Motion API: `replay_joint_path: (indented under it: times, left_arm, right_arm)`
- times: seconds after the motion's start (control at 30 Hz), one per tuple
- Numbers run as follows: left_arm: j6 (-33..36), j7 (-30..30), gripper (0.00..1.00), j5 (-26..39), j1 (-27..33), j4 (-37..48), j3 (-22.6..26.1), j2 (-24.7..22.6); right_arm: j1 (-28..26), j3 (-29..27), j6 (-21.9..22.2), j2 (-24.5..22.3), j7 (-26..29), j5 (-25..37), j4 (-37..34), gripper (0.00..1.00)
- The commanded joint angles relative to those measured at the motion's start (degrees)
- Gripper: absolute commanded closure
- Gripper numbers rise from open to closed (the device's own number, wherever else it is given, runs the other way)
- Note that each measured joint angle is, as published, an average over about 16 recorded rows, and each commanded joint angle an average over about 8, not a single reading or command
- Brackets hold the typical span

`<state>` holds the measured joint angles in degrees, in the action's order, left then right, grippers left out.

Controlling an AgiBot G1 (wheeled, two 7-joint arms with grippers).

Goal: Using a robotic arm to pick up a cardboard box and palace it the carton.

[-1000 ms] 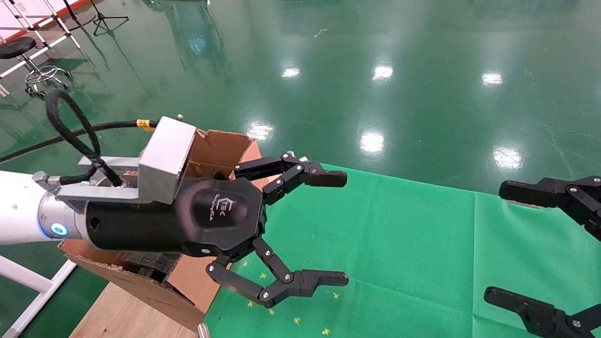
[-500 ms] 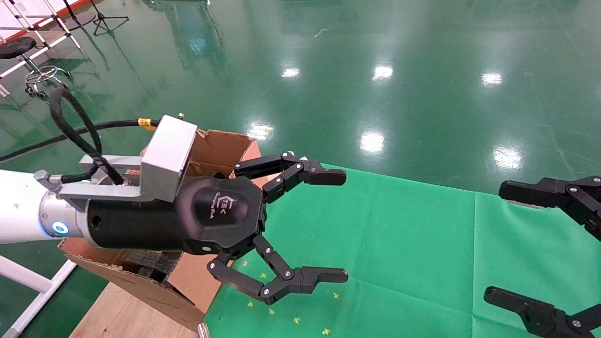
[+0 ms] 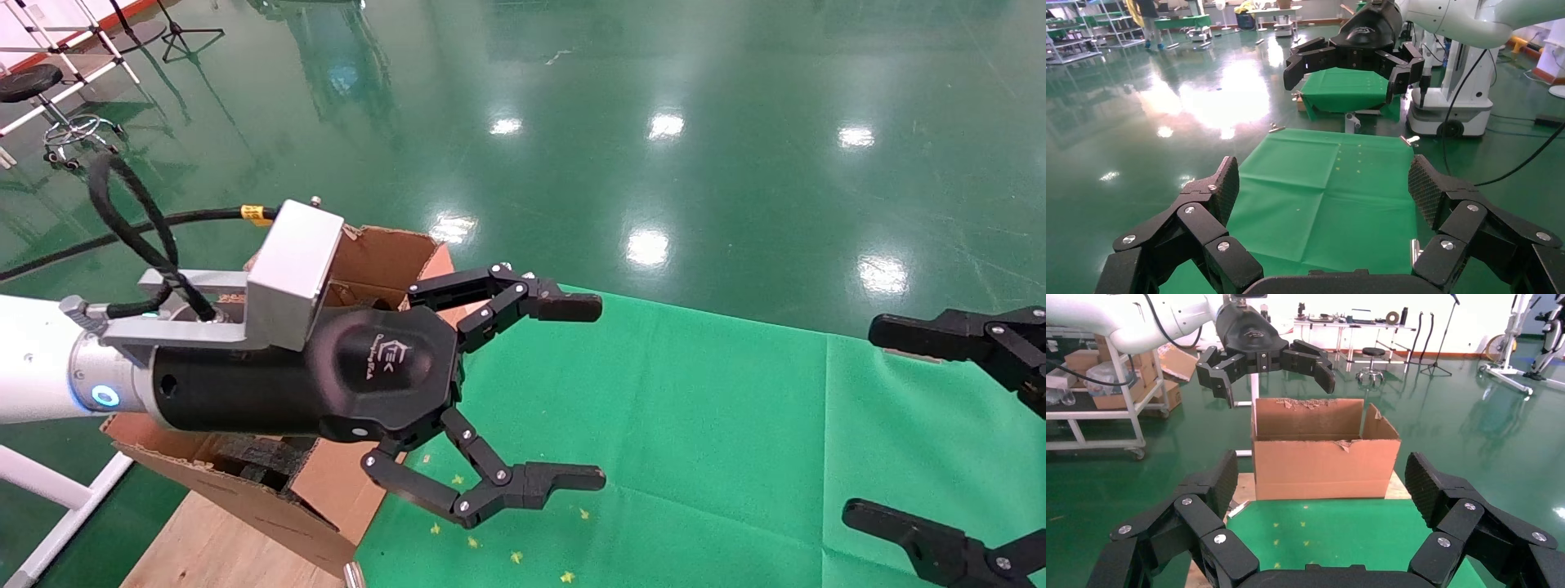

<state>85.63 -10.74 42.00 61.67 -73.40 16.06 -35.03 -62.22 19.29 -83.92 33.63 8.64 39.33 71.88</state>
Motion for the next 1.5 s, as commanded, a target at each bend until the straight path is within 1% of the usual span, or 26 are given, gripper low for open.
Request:
replay_joint_path:
  times: [0.03,1.5]
  left_arm:
    - [0.0,0.0,0.00,0.0,0.0,0.0,0.0,0.0]
    - [0.0,0.0,0.00,0.1,0.0,0.1,0.0,0.0]
  right_arm:
    - [0.0,0.0,0.0,0.0,0.0,0.0,0.0,0.00]
    - [0.0,0.0,0.0,0.0,0.0,0.0,0.0,0.00]
